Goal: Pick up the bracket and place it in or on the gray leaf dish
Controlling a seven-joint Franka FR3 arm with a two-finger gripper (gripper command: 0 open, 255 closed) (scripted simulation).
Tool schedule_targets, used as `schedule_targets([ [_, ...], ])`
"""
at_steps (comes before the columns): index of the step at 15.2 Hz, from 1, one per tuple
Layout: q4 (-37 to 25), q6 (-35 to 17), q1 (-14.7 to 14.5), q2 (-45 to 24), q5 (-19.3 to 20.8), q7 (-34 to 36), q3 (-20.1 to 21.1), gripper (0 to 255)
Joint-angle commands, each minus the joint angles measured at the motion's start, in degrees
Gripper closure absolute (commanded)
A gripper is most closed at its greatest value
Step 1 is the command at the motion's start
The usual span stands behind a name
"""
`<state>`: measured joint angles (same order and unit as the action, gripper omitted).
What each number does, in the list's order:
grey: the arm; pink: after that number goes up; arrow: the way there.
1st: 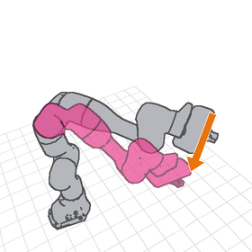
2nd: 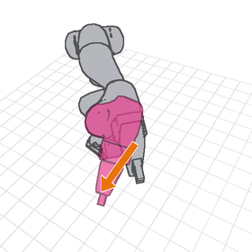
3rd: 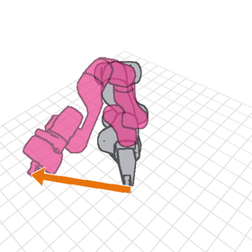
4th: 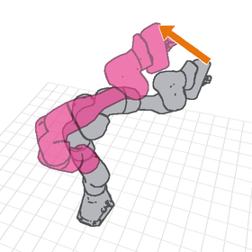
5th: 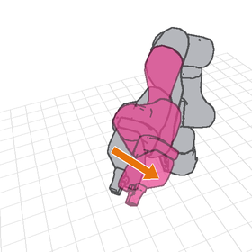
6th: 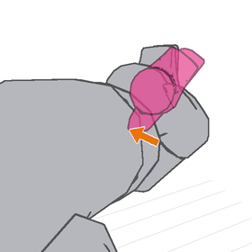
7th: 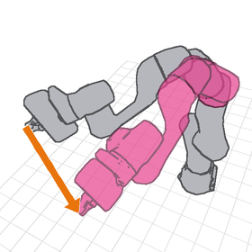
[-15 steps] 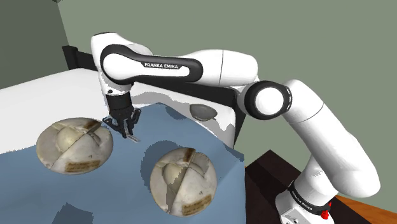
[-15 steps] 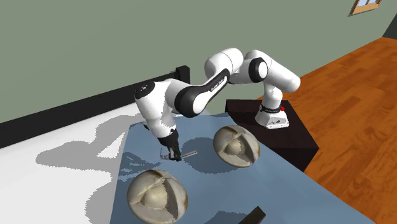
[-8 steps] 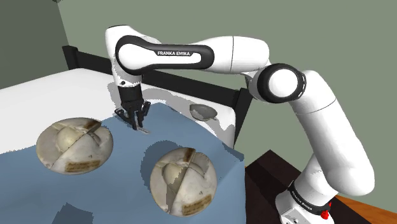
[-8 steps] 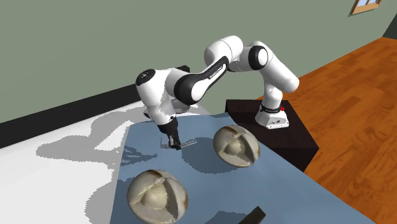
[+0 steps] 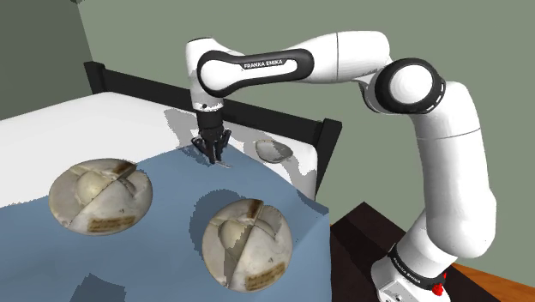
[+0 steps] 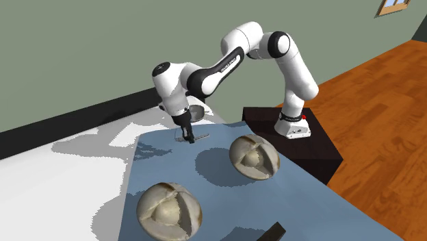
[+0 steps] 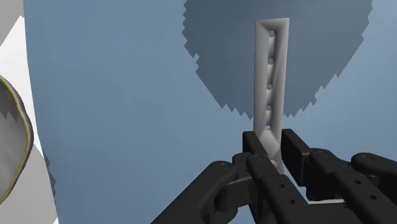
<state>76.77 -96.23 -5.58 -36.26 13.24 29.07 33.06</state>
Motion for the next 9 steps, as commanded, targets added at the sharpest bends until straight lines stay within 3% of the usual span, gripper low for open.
schedule_targets([
  [1, 3.7, -1.3, 3.0, 2.4, -0.6, -2.2, 0.0, 255],
  [9, 13.4, -4.5, 12.8, 9.2, -2.3, -11.6, -1.2, 255],
])
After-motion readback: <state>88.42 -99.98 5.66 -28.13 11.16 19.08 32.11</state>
